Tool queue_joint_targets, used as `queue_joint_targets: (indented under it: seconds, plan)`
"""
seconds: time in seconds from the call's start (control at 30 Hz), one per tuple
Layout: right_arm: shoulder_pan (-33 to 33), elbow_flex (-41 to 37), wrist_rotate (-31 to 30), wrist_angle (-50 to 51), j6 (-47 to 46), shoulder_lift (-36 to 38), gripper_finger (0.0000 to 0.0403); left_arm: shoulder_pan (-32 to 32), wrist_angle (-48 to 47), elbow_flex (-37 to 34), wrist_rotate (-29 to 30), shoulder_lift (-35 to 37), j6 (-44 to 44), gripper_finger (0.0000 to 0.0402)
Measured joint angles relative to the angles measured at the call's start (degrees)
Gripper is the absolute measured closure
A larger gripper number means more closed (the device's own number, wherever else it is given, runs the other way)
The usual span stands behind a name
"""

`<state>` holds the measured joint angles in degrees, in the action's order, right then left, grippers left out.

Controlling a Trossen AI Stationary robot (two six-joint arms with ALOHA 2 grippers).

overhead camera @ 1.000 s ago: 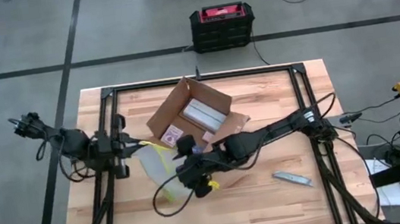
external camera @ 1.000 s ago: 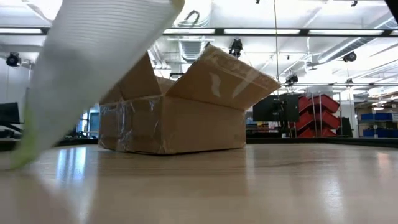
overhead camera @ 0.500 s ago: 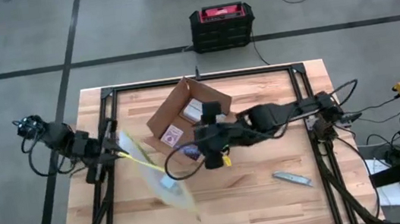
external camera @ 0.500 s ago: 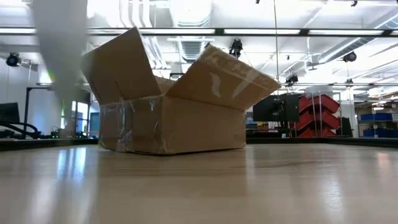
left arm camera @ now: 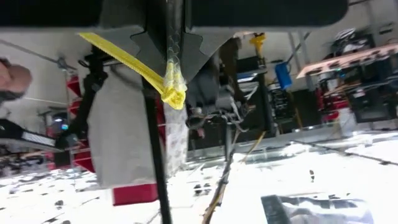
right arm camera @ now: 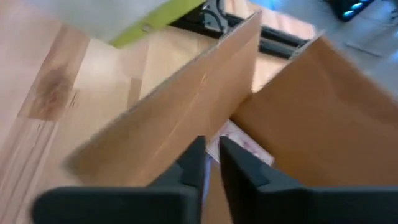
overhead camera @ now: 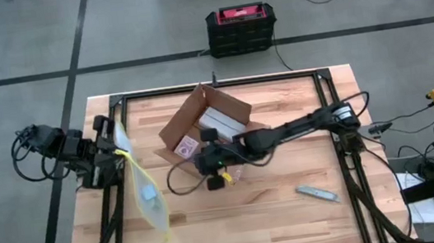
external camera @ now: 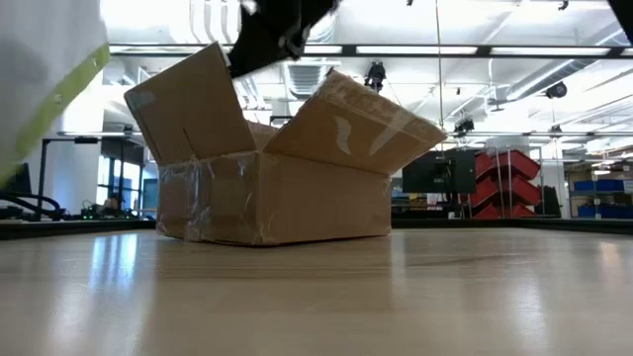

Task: Unpack boxes
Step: Put the playing cards into the transparent zip bag

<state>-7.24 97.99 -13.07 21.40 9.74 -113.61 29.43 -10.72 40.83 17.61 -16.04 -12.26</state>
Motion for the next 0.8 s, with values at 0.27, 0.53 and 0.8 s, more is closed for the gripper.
queue_joint_targets:
  seconds: [0.27, 0.53, 0.8]
  plan:
    - [0.42, -2.0, 8.8, -6.23, -3.93, -5.64, 0.0395, -0.04, 0.17, 1.56, 4.24, -3.07, 0.08, 0.0401]
    - [0.36, -1.9, 8.38, -7.44, -7.26, -10.7, 0.0402, 0.0, -0.66, 4.99, 7.08, -6.28, 1.98, 0.0401]
    - [-0.75, -1.96, 8.79, -6.12, -7.91, -8.94, 0.0403, -0.03, -1.96, 1.84, 15.21, -8.32, 0.94, 0.0402]
